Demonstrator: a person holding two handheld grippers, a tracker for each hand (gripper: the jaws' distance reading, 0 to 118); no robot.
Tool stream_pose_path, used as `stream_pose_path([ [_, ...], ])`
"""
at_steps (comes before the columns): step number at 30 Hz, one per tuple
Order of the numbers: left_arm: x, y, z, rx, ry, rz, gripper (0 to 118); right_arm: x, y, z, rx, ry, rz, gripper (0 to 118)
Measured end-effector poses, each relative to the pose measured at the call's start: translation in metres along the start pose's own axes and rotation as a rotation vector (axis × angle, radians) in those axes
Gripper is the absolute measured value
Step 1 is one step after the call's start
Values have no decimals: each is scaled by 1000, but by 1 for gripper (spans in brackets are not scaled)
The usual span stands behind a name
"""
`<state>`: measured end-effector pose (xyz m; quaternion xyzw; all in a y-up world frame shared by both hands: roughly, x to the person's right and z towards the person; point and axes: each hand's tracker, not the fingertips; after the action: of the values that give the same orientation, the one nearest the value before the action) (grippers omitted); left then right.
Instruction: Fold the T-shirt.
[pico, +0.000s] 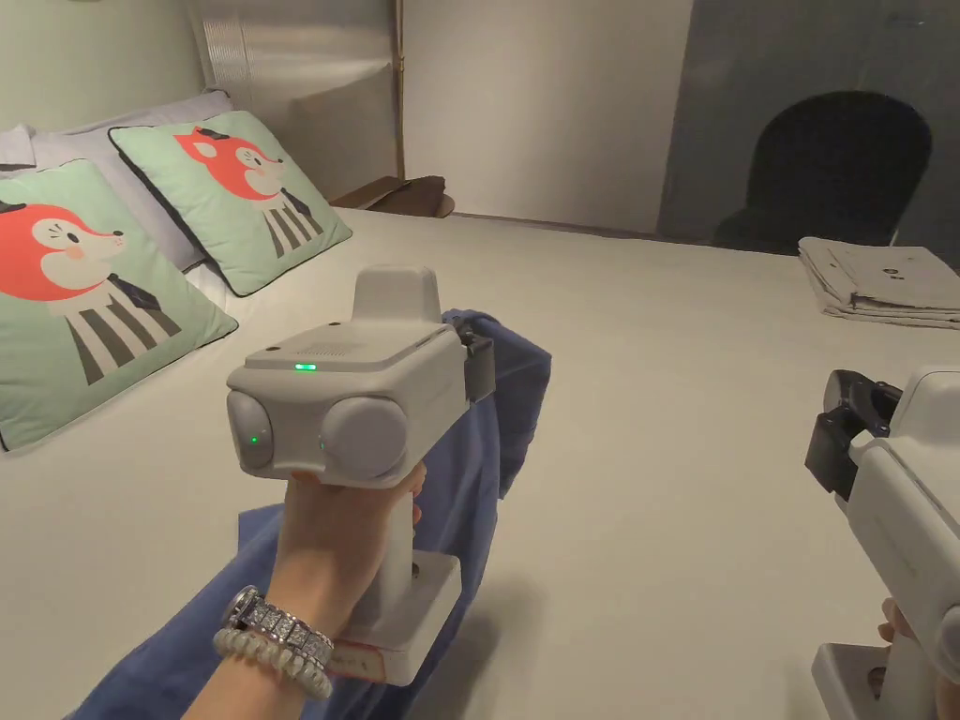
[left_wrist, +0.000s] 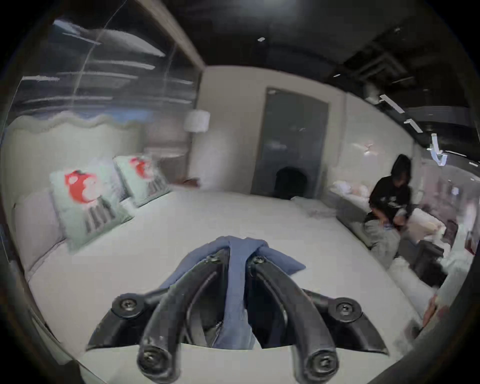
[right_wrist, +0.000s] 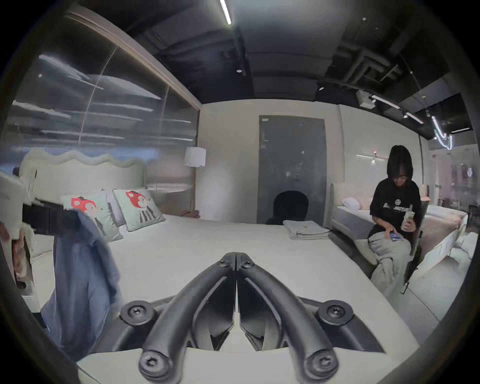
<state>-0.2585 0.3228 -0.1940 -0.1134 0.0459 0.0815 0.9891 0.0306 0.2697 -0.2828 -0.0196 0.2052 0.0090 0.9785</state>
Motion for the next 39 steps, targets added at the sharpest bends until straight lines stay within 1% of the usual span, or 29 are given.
stream_pose_path([
  [3, 49, -2, -18, 6, -148, -13, 5, 28, 1, 20, 7, -63, 5, 0],
  [6, 93, -22, -40, -53, -257, -47, 5, 55, 0, 41, 7, -131, 13, 0],
  [9, 127, -57, -60, -151, -350, -52, 5, 82, -4, 59, -1, -198, 12, 0],
  [13, 161, -123, -82, -338, -450, -50, 5, 110, -14, 78, -30, -270, -2, 0],
  [16, 181, -179, -92, -514, -495, -100, 5, 122, -23, 88, -57, -300, -21, 0],
  [20, 194, -238, -91, -673, -515, -155, 5, 132, -38, 95, -84, -321, -20, 0],
  [23, 196, -260, -89, -709, -495, -169, 5, 135, -44, 96, -99, -325, -35, 0],
  [25, 194, -260, -89, -703, -491, -170, 5, 134, -45, 96, -103, -323, -40, 0],
  [26, 191, -256, -91, -704, -500, -149, 7, 132, -46, 95, -104, -320, -39, 0],
  [27, 187, -249, -93, -708, -506, -120, 14, 131, -46, 95, -105, -316, -39, 0],
  [28, 182, -241, -95, -699, -529, -98, 39, 130, -46, 94, -104, -311, -41, 0],
  [29, 175, -231, -88, -668, -566, -81, 66, 128, -45, 93, -101, -305, -44, 0],
  [30, 165, -218, -84, -623, -571, -76, 90, 126, -44, 93, -96, -299, -45, 0],
  [31, 154, -203, -79, -559, -539, -84, 106, 124, -43, 92, -88, -290, -46, 0],
  [33, 124, -169, -60, -391, -450, -91, 105, 119, -40, 88, -75, -275, -45, 0],
  [36, 68, -116, -35, -188, -247, -89, 106, 109, -37, 82, -48, -242, -47, 0],
  [39, 17, -74, 5, -8, -41, -77, 107, 96, -34, 75, -22, -215, -47, 0],
])
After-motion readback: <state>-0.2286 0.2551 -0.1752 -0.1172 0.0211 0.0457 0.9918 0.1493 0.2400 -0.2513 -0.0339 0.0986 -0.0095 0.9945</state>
